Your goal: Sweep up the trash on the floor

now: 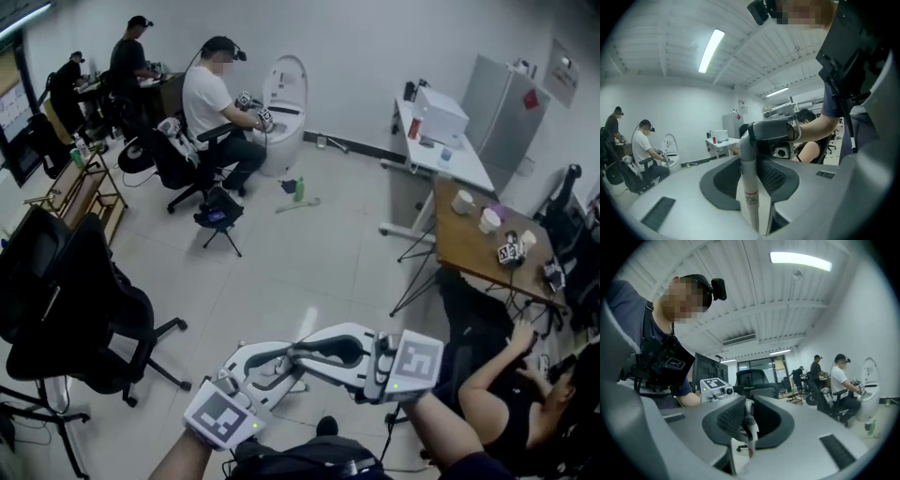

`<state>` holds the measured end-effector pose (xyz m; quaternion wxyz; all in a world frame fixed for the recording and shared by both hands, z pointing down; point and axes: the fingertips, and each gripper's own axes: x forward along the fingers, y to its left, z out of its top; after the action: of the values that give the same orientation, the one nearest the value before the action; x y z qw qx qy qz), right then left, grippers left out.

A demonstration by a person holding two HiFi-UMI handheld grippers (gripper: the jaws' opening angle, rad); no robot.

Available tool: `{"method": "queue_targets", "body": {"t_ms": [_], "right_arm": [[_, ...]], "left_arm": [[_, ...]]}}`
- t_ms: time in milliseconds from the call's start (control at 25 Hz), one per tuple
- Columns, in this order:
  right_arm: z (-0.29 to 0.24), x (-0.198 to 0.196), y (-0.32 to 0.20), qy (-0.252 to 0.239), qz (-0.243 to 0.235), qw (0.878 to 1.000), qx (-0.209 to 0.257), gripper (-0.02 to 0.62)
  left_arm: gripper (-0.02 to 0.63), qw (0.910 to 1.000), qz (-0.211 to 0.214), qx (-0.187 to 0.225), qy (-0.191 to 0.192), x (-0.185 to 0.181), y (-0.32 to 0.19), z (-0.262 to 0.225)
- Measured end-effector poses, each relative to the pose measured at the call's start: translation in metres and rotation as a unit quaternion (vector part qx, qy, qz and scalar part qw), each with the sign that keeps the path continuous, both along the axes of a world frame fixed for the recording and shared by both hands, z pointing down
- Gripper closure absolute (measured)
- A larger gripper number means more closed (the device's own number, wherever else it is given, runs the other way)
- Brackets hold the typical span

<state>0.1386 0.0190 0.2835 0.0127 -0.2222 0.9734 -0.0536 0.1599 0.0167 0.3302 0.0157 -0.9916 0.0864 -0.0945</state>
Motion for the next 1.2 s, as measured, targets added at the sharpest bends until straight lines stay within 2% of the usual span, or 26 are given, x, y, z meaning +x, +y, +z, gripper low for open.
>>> {"method": "queue_targets", "body": {"t_ms": [200,360,480,560,640,760,840,920,1000,1120,1200], "right_arm": [[-0.002,0.010,0.025,-0.024,-0.097,0.995,-0.002,0.532],[-0.007,0.004,0.042,-0.035,-0.154,0.987,0.010,0.527],[-0.001,-0.005,0.047,-0.040,-0.149,0.988,0.024,0.517],[0.012,-0.006,0.047,-0.021,-0.124,0.992,0.032,0.497],[0.028,-0.001,0.043,-0.009,-0.085,0.996,0.023,0.447],[0.049,0.022,0.035,-0.025,-0.016,0.999,-0.015,0.414],[0.089,0.039,0.040,0.029,0.019,0.999,-0.042,0.389],[0.133,0.039,0.052,0.096,0.020,0.992,-0.073,0.344],[0.164,0.024,0.060,0.131,0.008,0.986,-0.103,0.302],[0.193,-0.002,0.057,0.137,-0.006,0.983,-0.123,0.275],[0.200,-0.017,0.054,0.132,-0.011,0.984,-0.117,0.327]], "left_arm": [[0.505,0.9959,-0.090,-0.006,0.000,0.008,0.020,-0.003],[0.505,0.9829,-0.182,-0.010,0.024,0.001,0.032,-0.010],[0.505,0.9721,-0.231,-0.026,0.033,-0.007,0.036,-0.005],[0.505,0.9659,-0.253,-0.032,0.044,-0.009,0.036,0.000],[0.505,0.9587,-0.275,-0.046,0.056,-0.013,0.032,0.008],[0.505,0.9567,-0.277,-0.068,0.060,-0.019,0.028,0.019],[0.505,0.9578,-0.267,-0.082,0.067,-0.023,0.026,0.023],[0.505,0.9601,-0.254,-0.089,0.075,-0.026,0.027,0.021],[0.505,0.9632,-0.240,-0.087,0.085,-0.026,0.030,0.015],[0.505,0.9661,-0.225,-0.085,0.094,-0.028,0.032,0.008],[0.505,0.9664,-0.222,-0.085,0.098,-0.034,0.033,0.007]]}}
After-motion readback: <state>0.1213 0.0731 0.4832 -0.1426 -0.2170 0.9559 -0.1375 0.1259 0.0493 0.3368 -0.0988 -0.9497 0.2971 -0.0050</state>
